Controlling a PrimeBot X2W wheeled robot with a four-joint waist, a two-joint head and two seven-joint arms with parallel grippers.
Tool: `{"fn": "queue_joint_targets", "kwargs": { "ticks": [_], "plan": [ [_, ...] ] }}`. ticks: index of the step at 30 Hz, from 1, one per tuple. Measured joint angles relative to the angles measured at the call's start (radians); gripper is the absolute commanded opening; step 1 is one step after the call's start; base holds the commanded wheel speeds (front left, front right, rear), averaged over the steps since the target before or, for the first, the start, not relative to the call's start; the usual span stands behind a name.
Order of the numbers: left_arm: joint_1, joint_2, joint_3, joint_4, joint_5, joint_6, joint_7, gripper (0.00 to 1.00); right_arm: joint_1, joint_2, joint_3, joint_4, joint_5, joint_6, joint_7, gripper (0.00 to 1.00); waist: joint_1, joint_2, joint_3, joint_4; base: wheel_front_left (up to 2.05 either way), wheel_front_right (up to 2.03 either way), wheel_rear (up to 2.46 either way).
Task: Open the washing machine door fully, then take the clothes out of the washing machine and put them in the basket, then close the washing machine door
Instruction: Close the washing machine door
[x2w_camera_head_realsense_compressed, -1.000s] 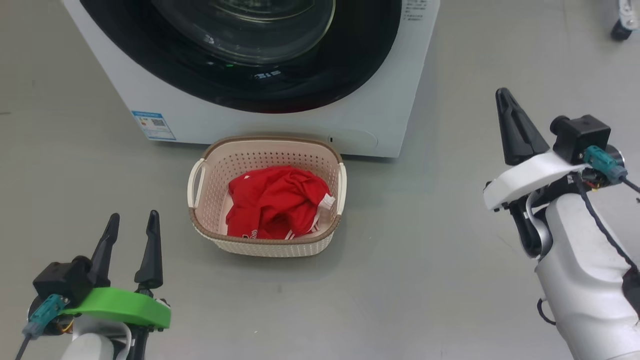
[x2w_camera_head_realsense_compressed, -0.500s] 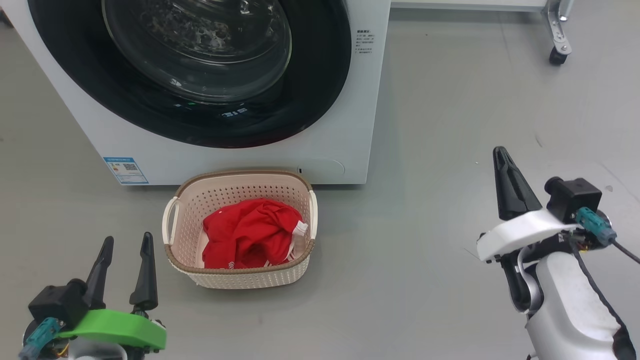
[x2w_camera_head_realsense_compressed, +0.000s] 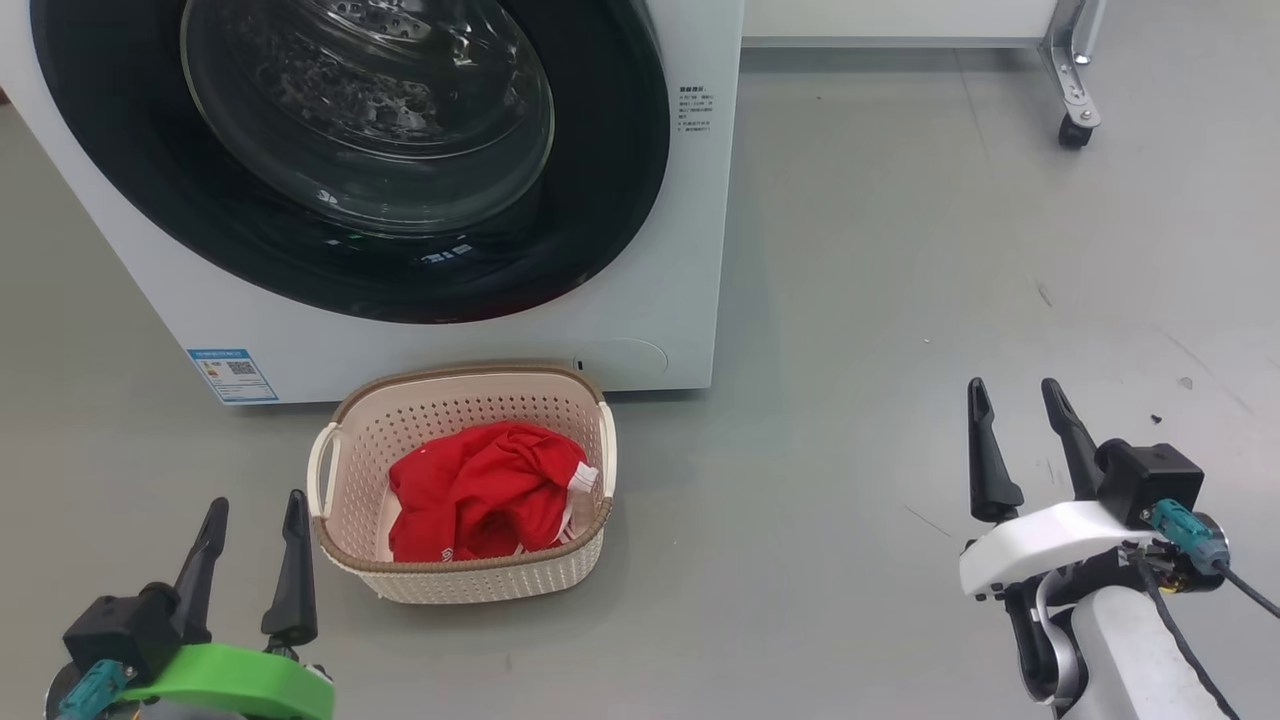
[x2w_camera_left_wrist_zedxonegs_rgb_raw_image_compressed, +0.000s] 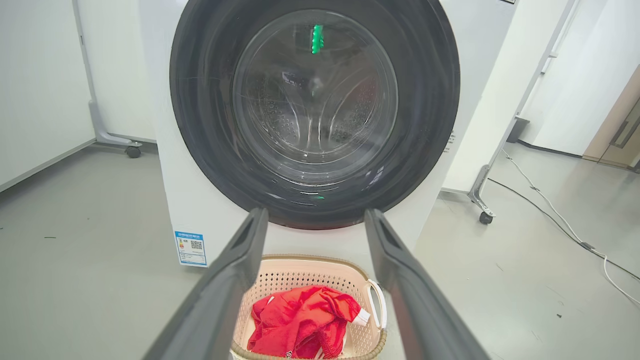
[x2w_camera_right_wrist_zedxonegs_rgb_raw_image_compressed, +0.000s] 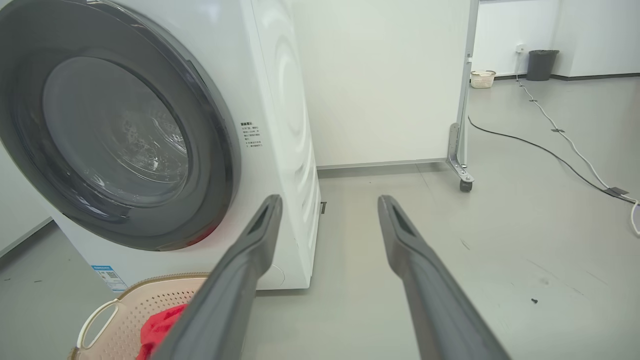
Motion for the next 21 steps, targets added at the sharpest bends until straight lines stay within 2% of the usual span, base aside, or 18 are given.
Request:
{"fn": "queue_joint_targets", "kwargs": {
  "ticks": [21],
  "plan": [
    [0.019,-0.012,-0.011,-0.008,0.026,0.000,0.000,1.00,0.067,0.005,0.003,-0.067,-0.052,-0.002,0.000,1.00,0.0000,0.0000,-0.003,-0.002,0.00,0.00,0.00]
  ]
}}
